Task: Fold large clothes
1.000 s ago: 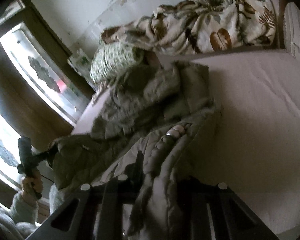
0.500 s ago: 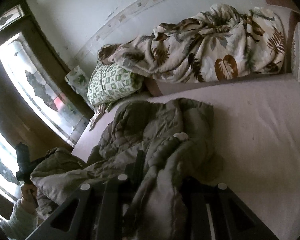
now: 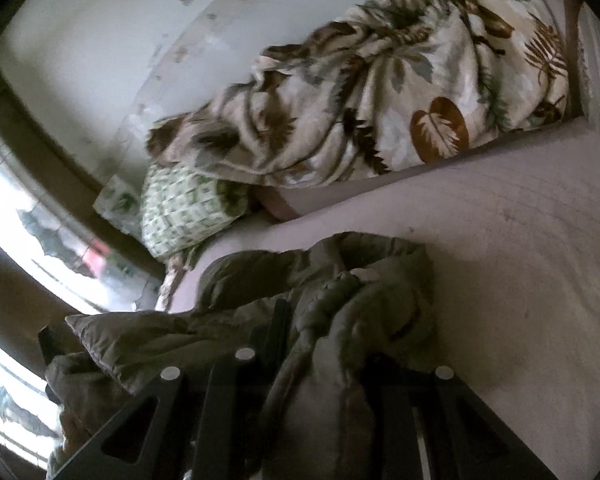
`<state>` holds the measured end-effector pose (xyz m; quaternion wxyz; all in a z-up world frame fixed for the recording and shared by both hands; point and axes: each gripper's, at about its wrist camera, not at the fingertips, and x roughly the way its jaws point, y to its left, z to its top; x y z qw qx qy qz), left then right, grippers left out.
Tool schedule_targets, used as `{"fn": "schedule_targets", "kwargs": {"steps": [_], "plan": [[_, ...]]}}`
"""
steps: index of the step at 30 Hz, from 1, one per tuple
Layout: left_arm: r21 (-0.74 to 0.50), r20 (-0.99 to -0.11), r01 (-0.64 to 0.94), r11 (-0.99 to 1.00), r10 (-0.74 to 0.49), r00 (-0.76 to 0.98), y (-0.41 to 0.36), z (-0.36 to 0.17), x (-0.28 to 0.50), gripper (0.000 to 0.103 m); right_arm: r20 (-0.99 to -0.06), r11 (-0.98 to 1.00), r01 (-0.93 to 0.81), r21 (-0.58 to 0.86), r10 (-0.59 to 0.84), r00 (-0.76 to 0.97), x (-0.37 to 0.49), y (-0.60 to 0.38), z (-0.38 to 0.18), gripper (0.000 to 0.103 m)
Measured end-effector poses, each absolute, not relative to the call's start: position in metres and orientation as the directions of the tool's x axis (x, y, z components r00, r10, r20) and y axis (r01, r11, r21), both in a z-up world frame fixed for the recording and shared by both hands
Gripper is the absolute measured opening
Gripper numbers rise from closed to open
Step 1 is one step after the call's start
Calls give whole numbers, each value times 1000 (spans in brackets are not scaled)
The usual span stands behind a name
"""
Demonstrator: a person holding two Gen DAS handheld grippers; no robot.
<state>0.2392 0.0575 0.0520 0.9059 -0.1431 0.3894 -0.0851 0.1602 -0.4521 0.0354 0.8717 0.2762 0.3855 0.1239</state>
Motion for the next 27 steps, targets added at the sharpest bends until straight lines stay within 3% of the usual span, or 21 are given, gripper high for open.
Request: {"fn": "schedule_targets", "kwargs": {"steps": [18, 27], "plan": [[-170, -759, -7, 985, -127, 639, 33, -15, 341, 20, -720, 831, 160, 532, 344, 603, 281, -452, -42, 19], [-15, -763, 41, 999, -38, 645, 10, -49, 364, 21, -777, 854, 200, 480, 309, 548, 314, -442, -80, 19]]}}
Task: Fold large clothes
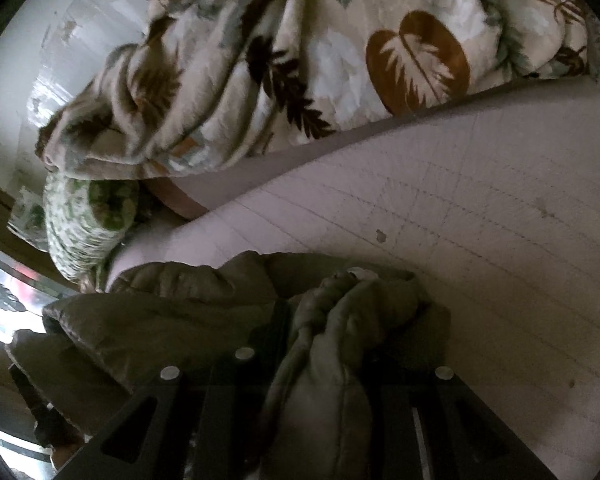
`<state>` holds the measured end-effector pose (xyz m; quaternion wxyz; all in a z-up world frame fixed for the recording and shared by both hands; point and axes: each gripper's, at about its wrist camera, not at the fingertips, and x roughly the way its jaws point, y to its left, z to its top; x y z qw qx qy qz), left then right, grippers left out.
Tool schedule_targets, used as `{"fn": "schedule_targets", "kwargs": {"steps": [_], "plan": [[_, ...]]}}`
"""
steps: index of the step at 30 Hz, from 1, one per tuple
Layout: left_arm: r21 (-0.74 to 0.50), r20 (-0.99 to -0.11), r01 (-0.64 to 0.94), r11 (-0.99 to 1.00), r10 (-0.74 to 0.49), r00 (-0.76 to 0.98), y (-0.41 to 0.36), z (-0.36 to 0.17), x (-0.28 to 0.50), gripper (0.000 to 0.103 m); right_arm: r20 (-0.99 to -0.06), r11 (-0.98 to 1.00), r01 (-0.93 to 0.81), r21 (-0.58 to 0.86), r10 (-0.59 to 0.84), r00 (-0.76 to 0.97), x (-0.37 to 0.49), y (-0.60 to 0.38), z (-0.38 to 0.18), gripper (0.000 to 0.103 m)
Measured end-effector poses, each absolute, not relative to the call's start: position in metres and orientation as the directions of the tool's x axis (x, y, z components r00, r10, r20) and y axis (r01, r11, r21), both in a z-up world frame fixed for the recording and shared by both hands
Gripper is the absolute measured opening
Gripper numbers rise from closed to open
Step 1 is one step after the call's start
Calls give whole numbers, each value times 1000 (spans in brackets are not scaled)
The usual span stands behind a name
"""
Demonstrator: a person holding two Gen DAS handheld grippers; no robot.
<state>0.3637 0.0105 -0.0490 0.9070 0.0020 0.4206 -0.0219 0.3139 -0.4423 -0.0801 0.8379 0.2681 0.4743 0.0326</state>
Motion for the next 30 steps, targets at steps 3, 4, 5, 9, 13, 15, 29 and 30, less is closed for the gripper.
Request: {"fn": "schedule_targets", "kwargs": {"steps": [3, 4, 5, 9, 13, 15, 29, 30], "plan": [[4, -763, 45, 999, -26, 646, 8, -55, 372, 21, -794, 863, 203, 464, 303, 527, 324, -439, -90, 19], [11, -762, 46, 999, -21, 648, 8, -57, 375, 21, -800, 865, 205, 457, 299, 521, 327, -438, -93, 19], [21, -761, 47, 999, -14, 649, 6, -58, 377, 21, -806, 869, 206, 449, 294, 514, 331, -436, -95, 19], [46, -753, 49, 998, 2, 658, 0, -65, 384, 21, -819, 881, 203, 427, 281, 501, 338, -432, -103, 19], [71, -737, 50, 996, 19, 676, -4, -70, 385, 21, -816, 880, 205, 429, 280, 506, 342, -430, -111, 19], [85, -732, 52, 995, 26, 681, -6, -71, 386, 21, -813, 878, 205, 432, 281, 511, 342, -430, -113, 19], [2, -725, 48, 999, -31, 688, 5, -64, 383, 24, -776, 842, 223, 491, 306, 552, 335, -435, -104, 24], [-21, -727, 45, 999, -46, 686, 8, -61, 382, 25, -766, 834, 224, 505, 313, 561, 333, -437, -101, 25]]}}
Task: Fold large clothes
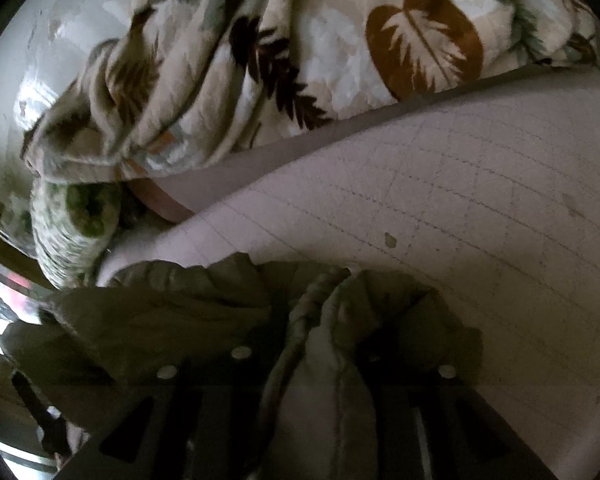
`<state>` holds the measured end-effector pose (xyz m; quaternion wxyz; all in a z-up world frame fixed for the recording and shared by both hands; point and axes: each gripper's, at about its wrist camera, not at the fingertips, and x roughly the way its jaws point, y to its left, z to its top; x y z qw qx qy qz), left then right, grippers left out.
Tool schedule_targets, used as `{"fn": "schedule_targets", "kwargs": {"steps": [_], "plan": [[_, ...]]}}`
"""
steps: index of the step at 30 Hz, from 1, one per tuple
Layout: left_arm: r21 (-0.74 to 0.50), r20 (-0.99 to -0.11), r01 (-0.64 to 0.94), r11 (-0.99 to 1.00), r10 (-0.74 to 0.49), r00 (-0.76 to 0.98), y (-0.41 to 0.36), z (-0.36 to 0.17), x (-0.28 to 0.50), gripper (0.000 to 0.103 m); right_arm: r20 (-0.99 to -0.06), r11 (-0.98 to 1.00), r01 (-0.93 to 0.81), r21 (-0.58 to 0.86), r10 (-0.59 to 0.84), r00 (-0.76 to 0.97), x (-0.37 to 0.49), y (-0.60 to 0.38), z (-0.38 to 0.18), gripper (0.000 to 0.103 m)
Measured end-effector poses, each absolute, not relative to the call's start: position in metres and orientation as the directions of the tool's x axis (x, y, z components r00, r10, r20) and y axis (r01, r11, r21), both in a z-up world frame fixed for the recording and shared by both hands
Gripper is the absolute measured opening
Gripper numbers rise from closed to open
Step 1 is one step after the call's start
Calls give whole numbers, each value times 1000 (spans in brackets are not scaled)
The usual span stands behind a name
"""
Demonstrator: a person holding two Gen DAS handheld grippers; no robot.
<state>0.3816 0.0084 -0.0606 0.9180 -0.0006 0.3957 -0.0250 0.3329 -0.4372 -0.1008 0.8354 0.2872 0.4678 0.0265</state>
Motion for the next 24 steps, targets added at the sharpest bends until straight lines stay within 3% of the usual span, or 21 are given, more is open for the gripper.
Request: {"fn": "schedule_targets", "kwargs": {"steps": [6, 8, 9, 13, 15, 16, 19, 24], "plan": [[-137, -710, 37, 990, -124, 693, 26, -27, 369, 36, -717, 786, 225, 576, 353, 602, 316, -447, -75, 41], [-188, -687, 51, 981, -168, 707, 34, -9, 363, 41, -682, 761, 200, 618, 393, 617, 311, -448, -63, 82], [-200, -680, 54, 978, -178, 711, 36, -3, 361, 43, -679, 765, 196, 614, 385, 624, 309, -449, -57, 87], [-233, -649, 64, 970, -204, 733, 44, 25, 350, 52, -665, 812, 160, 561, 327, 671, 295, -452, -23, 91], [-181, -598, 49, 982, -149, 787, 46, 43, 338, 78, -658, 823, 142, 550, 322, 680, 287, -451, -10, 92], [-144, -561, 42, 989, -116, 820, 47, 52, 330, 81, -657, 831, 132, 540, 319, 683, 283, -450, -4, 94], [-99, -510, 55, 994, -98, 854, 42, 65, 314, 84, -659, 860, 102, 500, 302, 689, 272, -442, 9, 96], [-58, -586, 159, 986, -163, 794, 1, 37, 298, 84, -696, 914, 36, 405, 282, 660, 265, -407, 8, 96]]}}
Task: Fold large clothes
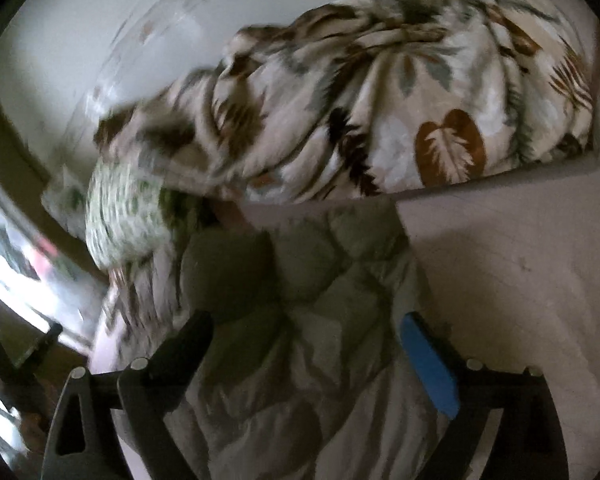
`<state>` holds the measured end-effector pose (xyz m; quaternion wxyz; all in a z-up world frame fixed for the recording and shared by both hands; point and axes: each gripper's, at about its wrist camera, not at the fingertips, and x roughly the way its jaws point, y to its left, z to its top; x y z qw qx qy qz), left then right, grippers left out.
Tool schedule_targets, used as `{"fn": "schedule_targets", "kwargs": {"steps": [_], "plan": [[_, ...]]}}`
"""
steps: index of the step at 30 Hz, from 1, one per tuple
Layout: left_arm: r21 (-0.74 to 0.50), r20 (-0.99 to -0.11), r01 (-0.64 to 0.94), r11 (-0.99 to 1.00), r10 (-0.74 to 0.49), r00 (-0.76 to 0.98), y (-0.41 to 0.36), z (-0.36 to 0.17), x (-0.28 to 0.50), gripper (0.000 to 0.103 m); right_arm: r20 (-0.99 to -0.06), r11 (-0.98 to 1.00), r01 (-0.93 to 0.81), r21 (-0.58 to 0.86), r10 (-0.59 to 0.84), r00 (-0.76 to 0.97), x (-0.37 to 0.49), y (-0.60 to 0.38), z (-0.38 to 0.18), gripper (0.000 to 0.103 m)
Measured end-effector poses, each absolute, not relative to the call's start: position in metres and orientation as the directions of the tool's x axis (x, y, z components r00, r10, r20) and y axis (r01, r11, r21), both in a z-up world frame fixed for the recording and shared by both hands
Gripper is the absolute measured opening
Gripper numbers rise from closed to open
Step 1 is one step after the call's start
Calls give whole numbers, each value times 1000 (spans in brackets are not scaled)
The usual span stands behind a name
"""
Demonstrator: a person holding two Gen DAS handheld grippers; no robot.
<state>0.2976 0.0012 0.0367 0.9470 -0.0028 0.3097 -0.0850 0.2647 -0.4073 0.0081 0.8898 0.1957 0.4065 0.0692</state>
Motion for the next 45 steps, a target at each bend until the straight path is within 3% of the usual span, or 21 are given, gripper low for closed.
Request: {"fn": "schedule_targets", "kwargs": {"steps": [3, 7, 12, 14, 20, 32, 39, 45], "plan": [[-79, -641, 185, 980, -192, 743, -26, 6, 289, 84, -740, 947, -16, 321, 261, 620, 264, -373, -4, 96], [50, -693, 184, 982, -99, 715, -57, -36, 292, 84, -788, 968, -69, 241, 237, 568, 268, -337, -27, 96], [39, -702, 171, 984, -95, 705, -52, -61, 298, 91, -856, 987, -42, 153, 154, 493, 281, -328, -68, 97], [56, -702, 169, 984, -82, 708, -53, -64, 301, 92, -853, 988, -25, 153, 145, 501, 285, -333, -79, 102], [60, -703, 171, 983, -80, 706, -54, -71, 305, 93, -845, 990, -6, 139, 122, 521, 292, -337, -95, 103], [-46, -691, 162, 986, -148, 708, -33, -54, 279, 93, -779, 994, -9, 113, 94, 620, 244, -326, -56, 103], [-40, -675, 164, 986, -147, 723, -20, -39, 251, 93, -744, 998, -36, 44, 56, 666, 199, -322, -22, 103], [-14, -683, 160, 987, -126, 720, -22, -39, 237, 93, -757, 997, -67, -46, 9, 653, 175, -311, -27, 103]]}}
